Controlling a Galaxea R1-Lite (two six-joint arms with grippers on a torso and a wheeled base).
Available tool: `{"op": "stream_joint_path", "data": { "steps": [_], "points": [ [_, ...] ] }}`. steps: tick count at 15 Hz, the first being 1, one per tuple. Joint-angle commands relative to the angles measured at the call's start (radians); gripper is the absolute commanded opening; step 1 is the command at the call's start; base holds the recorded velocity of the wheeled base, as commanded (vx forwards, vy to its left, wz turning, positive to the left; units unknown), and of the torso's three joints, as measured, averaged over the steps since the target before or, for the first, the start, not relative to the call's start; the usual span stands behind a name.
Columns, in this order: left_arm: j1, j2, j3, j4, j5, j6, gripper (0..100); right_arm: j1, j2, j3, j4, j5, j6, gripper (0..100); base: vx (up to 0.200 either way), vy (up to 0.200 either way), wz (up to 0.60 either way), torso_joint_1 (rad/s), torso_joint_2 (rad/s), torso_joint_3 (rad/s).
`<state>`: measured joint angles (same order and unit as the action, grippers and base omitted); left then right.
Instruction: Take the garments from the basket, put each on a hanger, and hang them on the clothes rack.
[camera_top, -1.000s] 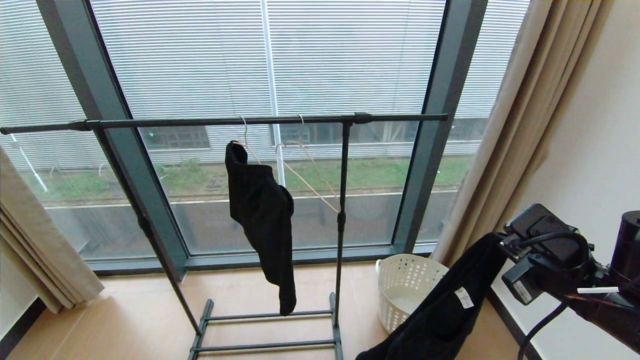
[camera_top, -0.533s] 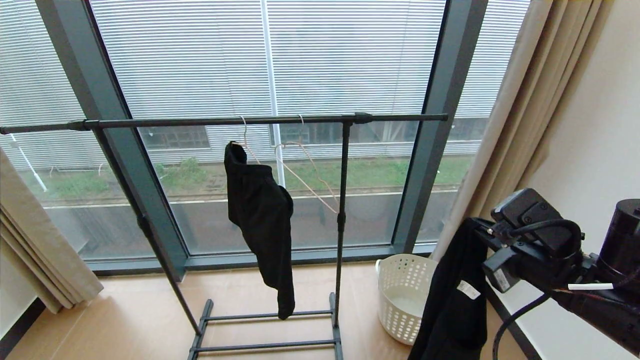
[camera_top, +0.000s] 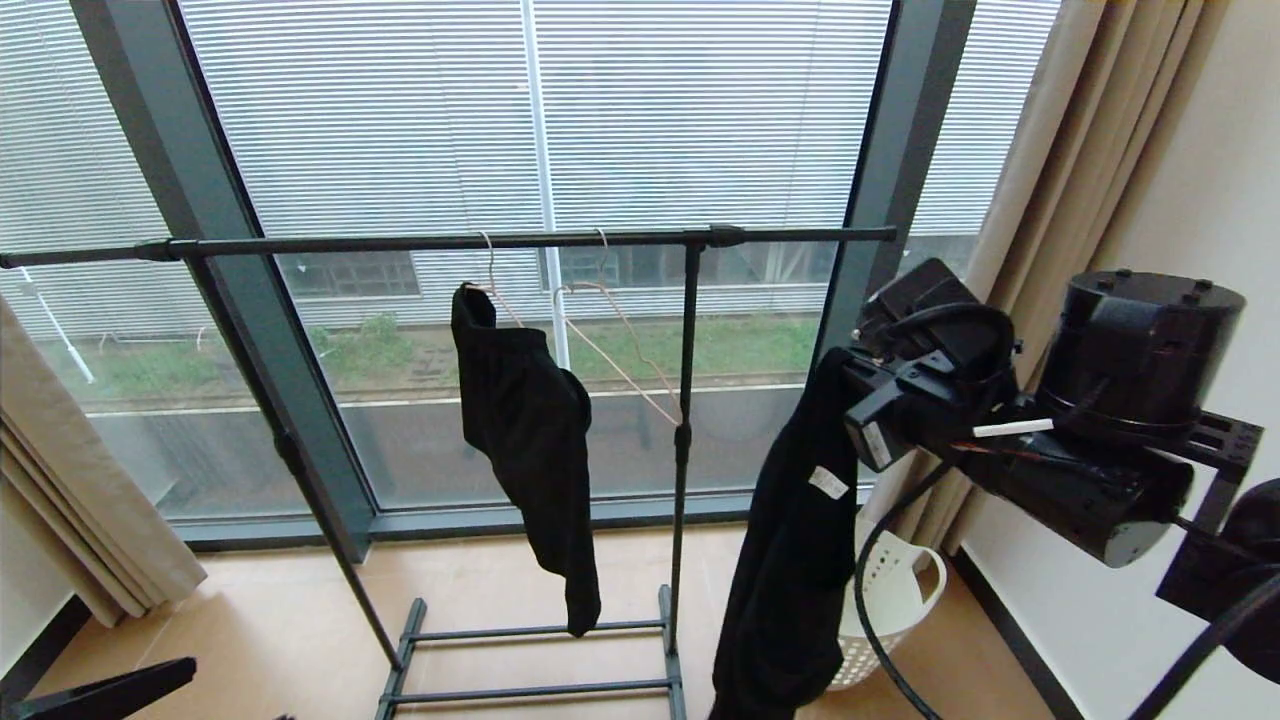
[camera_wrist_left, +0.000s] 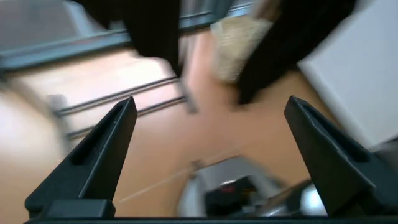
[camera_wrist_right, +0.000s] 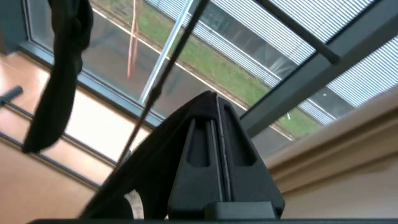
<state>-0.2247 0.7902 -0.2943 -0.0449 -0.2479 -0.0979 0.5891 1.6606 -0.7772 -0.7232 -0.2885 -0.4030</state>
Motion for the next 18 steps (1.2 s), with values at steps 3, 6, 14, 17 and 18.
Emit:
{"op": "stream_joint_path", "data": {
  "steps": [3,6,14,17,18],
  "points": [
    [-0.209,0.469,-0.258,-0.099,-0.011,-0.266,100,0.086,0.131,-0.096,-0.002,-0.090,0.116,0,0.000,0.000,0.00,0.000,0.00,0.000],
    [-0.308,0.667,-0.407,-0.098,-0.005,-0.396,100,0.138,0.172,-0.151,-0.004,-0.182,0.173,0,0.000,0.000,0.00,0.000,0.00,0.000],
    [-0.452,0.922,-0.494,-0.182,0.024,-0.425,100,0.218,0.211,-0.169,-0.013,-0.235,0.197,0,0.000,0.000,0.00,0.000,0.00,0.000],
    [-0.501,1.038,-0.528,-0.207,0.122,-0.442,100,0.244,0.205,-0.163,-0.013,-0.274,0.204,0,0.000,0.000,0.00,0.000,0.00,0.000],
    [-0.507,1.077,-0.536,-0.231,0.157,-0.451,100,0.253,0.203,-0.157,-0.013,-0.276,0.204,0,0.000,0.000,0.00,0.000,0.00,0.000]
  ]
}}
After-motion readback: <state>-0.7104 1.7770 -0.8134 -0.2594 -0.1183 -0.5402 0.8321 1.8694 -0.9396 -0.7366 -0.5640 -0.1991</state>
